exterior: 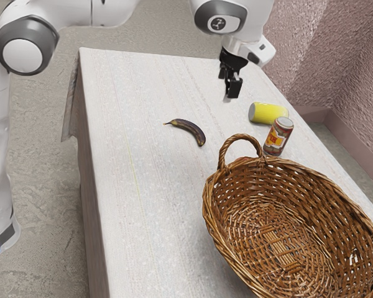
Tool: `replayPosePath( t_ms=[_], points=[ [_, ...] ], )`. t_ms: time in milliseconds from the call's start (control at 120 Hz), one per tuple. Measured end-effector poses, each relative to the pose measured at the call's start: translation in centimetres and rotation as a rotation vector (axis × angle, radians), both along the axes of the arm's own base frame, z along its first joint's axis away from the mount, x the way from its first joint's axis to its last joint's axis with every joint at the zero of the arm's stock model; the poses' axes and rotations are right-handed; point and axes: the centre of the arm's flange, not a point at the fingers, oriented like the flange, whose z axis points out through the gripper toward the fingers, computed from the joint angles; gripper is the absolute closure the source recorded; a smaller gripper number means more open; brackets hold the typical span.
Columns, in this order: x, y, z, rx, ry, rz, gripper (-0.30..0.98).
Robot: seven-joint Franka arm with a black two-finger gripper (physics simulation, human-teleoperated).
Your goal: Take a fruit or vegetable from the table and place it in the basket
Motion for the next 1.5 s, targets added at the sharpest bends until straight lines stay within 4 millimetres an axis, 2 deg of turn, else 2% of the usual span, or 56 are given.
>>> replayPosePath(
  t_ms=[83, 167, 342, 375, 450, 500, 600, 675, 850, 942, 1042, 1083, 1192, 1342, 1500],
  points=[
    [-0.1, -1.5, 0.5, 0.000, -0.009, -0.030, 0.00],
    [0.0, -2.1, 0.4, -0.004, -0.006, -0.043, 0.00],
    [0.4, -2.4, -2.3, -0.044, 0.062, -0.034, 0.00],
    [0.9, -1.9, -3.4, -0.059, 0.084, -0.020, 0.00],
    [1.9, 1.2, -5.6, -0.092, 0.109, 0.042, 0.00],
    [2.8, 2.4, -7.3, -0.116, 0.118, 0.064, 0.00],
    [5.0, 3.0, -11.0, -0.187, 0.144, 0.042, 0.00],
    [6.2, 3.7, -12.5, -0.216, 0.143, 0.039, 0.00],
    [9.0, 1.3, -13.9, -0.250, 0.121, -0.035, 0.00],
    [9.9, 1.3, -14.9, -0.257, 0.120, -0.044, 0.00],
    [10.9, 1.6, -16.9, -0.272, 0.125, -0.041, 0.00],
    [11.2, 1.5, -17.5, -0.277, 0.124, -0.041, 0.00],
    [11.8, -0.6, -17.9, -0.282, 0.111, -0.082, 0.00],
    [12.7, -1.2, -20.2, -0.291, 0.117, -0.089, 0.00],
    [13.0, -2.0, -21.4, -0.303, 0.121, -0.099, 0.00]
  ],
)
